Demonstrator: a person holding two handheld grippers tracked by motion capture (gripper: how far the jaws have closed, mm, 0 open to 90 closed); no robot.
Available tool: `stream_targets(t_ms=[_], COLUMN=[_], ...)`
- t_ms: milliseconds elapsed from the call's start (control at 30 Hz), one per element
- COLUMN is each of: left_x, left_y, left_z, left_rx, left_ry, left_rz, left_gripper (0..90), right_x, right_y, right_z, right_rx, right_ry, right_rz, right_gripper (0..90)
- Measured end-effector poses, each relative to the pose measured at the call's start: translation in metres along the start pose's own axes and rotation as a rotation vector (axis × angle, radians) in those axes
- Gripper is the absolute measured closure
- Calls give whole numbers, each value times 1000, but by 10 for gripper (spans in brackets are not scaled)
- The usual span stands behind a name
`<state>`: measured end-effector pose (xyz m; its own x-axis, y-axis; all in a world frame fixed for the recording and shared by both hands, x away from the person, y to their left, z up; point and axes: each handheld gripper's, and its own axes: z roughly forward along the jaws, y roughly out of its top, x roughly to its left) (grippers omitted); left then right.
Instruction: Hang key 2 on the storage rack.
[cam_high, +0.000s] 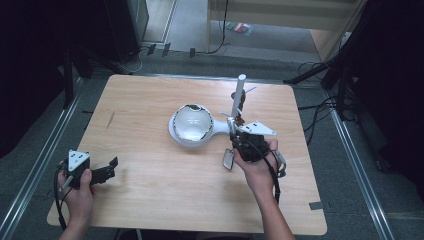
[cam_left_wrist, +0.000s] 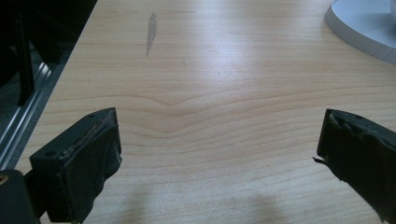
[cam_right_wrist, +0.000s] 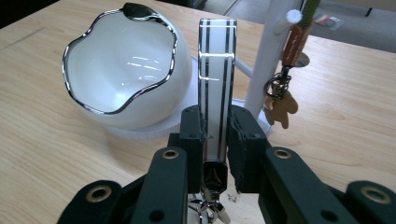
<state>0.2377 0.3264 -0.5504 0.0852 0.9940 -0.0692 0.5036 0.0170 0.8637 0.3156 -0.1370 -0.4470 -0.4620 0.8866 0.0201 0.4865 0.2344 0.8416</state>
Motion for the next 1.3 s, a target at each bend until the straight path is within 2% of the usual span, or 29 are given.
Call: stream_targets(t_ms=[633,900,1000,1233,1300], left_x=[0,0,0,0,0], left_y=[0,0,0,0,0], left_z=[1,1,1,1,1], left_rx=[7,8,8,9,10], left_ry=[-4,-3,-4,-5,-5], left_rz=[-1,-1,-1,-2,-2], left_gripper=[0,0,0,0,0], right_x=[-24,-24,-25,-27,-28], right_y=[11,13,14,15,14], right_z=[10,8,5,4,3], right_rx=[-40,-63,-83,-90,-101], right_ry=[10,-7,-6,-18,-35], right_rz=[52,47,63,87,98], right_gripper=[776,773,771,764,800])
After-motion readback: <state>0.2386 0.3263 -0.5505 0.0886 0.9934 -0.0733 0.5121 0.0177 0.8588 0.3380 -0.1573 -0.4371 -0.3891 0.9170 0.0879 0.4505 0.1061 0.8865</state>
